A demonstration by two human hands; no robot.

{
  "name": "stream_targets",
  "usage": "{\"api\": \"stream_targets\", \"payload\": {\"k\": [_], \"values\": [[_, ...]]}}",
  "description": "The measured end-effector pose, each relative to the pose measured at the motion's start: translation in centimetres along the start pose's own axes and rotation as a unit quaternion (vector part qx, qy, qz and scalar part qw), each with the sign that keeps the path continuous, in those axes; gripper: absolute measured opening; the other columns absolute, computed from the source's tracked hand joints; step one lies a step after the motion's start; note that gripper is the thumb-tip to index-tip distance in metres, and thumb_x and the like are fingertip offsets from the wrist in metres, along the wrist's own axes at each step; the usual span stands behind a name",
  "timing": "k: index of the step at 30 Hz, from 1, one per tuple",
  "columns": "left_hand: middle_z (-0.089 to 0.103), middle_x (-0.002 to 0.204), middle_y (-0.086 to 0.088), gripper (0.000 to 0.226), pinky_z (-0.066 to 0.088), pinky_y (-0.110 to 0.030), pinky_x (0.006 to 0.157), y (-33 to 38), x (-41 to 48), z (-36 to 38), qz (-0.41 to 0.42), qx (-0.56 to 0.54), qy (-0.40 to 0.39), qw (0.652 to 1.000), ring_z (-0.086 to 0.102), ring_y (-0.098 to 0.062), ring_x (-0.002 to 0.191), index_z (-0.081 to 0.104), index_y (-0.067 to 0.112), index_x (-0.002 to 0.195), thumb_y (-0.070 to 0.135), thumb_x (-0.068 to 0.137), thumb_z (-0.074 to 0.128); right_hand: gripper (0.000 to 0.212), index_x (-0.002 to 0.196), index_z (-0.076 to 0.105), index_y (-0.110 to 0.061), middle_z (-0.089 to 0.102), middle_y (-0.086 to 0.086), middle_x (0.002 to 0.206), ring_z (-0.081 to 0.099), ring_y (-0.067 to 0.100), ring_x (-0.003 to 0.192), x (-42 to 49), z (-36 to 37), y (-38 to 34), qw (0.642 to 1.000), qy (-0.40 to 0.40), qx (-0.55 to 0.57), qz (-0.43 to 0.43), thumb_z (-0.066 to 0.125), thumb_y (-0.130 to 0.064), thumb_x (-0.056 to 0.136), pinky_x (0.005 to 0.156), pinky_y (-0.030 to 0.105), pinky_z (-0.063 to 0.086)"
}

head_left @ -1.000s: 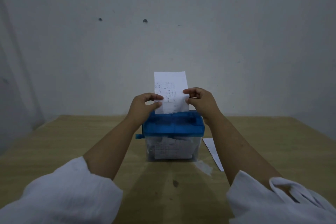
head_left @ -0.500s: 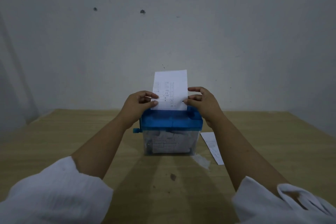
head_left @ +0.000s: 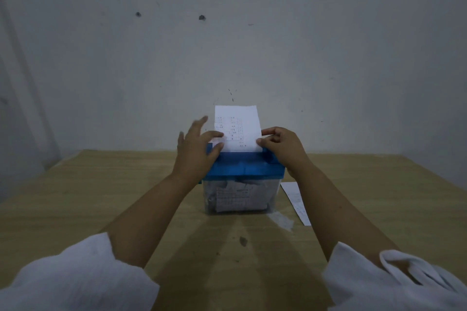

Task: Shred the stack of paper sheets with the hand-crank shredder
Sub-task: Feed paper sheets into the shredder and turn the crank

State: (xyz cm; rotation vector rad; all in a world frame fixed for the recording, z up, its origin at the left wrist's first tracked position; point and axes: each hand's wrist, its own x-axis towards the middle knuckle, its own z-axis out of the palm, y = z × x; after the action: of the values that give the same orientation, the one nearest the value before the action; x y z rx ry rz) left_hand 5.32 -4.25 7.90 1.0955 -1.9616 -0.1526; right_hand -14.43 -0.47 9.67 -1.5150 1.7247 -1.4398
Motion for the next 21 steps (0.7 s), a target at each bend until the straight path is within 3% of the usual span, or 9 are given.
{"api": "stream_targets", "payload": {"k": [3, 5, 6, 9, 12, 15, 17, 19, 21], "values": [[0.013, 0.157, 0.007, 0.039, -0.010, -0.038, 0.115, 0.7, -1.0, 0.6, 0.085, 0.147, -0.066, 0.983, 0.001, -0.014, 0.147, 0.049, 0.031, 0.135, 0.038, 0.101, 0.032, 0.022, 0.107, 0.061, -0.014, 0.063, 0.001, 0.088, 0.058, 0.015, 0.084, 0.1, 0.2, 0.0, 0.999, 0.006, -0.039, 0.002, 0.066, -0.020, 0.086, 0.078, 0.027, 0.050], [0.012, 0.157, 0.009, 0.044, -0.009, -0.038, 0.115, 1.0, -1.3, 0.7, 0.067, 0.175, -0.108, 0.976, -0.002, -0.014, 0.146, 0.042, 0.033, 0.139, 0.041, 0.102, 0.021, 0.018, 0.101, 0.060, -0.023, 0.063, -0.003, 0.087, 0.059, 0.017, 0.087, 0.2, 0.4, 0.1, 0.995, 0.023, -0.094, 0.009, 0.067, -0.021, 0.084, 0.091, 0.042, 0.047], [0.013, 0.157, 0.009, 0.045, -0.009, -0.039, 0.115, 1.0, -1.2, 0.7, 0.049, 0.170, -0.123, 0.976, -0.002, -0.013, 0.146, 0.041, 0.032, 0.140, 0.041, 0.102, 0.019, 0.022, 0.105, 0.059, -0.024, 0.062, -0.002, 0.094, 0.058, 0.017, 0.089, 0.1, 0.5, 0.0, 0.991, 0.034, -0.129, 0.010, 0.066, -0.020, 0.084, 0.095, 0.043, 0.043], [0.017, 0.157, 0.008, 0.046, -0.008, -0.044, 0.115, 1.1, -0.3, 0.3, -0.008, 0.113, -0.161, 0.981, 0.001, -0.014, 0.146, 0.048, 0.032, 0.135, 0.039, 0.103, 0.017, 0.038, 0.123, 0.054, -0.017, 0.052, 0.004, 0.120, 0.053, 0.019, 0.106, -1.0, 1.1, -0.8, 0.970, 0.081, -0.216, -0.081, 0.062, -0.017, 0.087, 0.093, 0.031, 0.035], [0.020, 0.156, 0.007, 0.051, -0.009, -0.048, 0.114, 1.5, 0.5, -0.2, -0.068, 0.015, -0.188, 0.980, 0.004, -0.017, 0.146, 0.055, 0.031, 0.129, 0.041, 0.102, 0.013, 0.033, 0.127, 0.055, -0.009, 0.047, 0.007, 0.135, 0.047, 0.022, 0.120, -2.5, 2.4, -1.6, 0.949, -0.019, -0.248, -0.195, 0.052, -0.018, 0.095, 0.098, 0.023, 0.032], [0.018, 0.155, 0.008, 0.058, -0.001, -0.048, 0.118, 0.8, 0.4, -0.6, -0.162, -0.124, -0.214, 0.955, 0.009, -0.018, 0.146, 0.045, 0.031, 0.139, 0.058, 0.097, 0.017, 0.036, 0.130, 0.054, -0.012, 0.052, 0.005, 0.135, 0.048, 0.020, 0.120, -3.7, 3.7, -1.0, 0.937, -0.095, -0.268, -0.204, 0.044, -0.027, 0.099, 0.099, 0.028, 0.036], [0.015, 0.157, 0.008, 0.068, 0.010, -0.046, 0.118, 1.1, -0.3, -0.8, -0.226, -0.223, -0.152, 0.936, 0.011, -0.018, 0.145, 0.031, 0.033, 0.146, 0.069, 0.089, 0.028, 0.045, 0.131, 0.053, -0.012, 0.054, 0.004, 0.134, 0.049, 0.018, 0.120, -4.1, 4.2, -0.3, 0.929, -0.076, -0.291, -0.217, 0.046, -0.039, 0.096, 0.102, 0.032, 0.036], [0.021, 0.155, 0.005, 0.069, 0.030, -0.034, 0.113, 1.6, -1.0, -0.8, -0.314, -0.290, -0.036, 0.903, 0.029, -0.022, 0.139, 0.022, 0.025, 0.150, 0.061, 0.092, 0.035, 0.057, 0.134, 0.049, -0.014, 0.052, 0.001, 0.136, 0.047, 0.017, 0.122, -4.3, 4.5, 0.3, 0.918, -0.053, -0.321, -0.226, 0.048, -0.051, 0.091, 0.107, 0.034, 0.030], [0.038, 0.133, 0.001, 0.053, 0.049, -0.010, 0.078, 1.8, -1.7, -0.6, -0.408, -0.343, 0.004, 0.846, 0.053, -0.020, 0.103, 0.034, 0.016, 0.141, 0.046, 0.098, 0.040, 0.064, 0.137, 0.045, -0.017, 0.048, -0.002, 0.139, 0.044, 0.015, 0.124, -4.5, 4.6, 0.6, 0.906, -0.040, -0.350, -0.233, 0.050, -0.057, 0.087, 0.107, 0.031, 0.022]]}}
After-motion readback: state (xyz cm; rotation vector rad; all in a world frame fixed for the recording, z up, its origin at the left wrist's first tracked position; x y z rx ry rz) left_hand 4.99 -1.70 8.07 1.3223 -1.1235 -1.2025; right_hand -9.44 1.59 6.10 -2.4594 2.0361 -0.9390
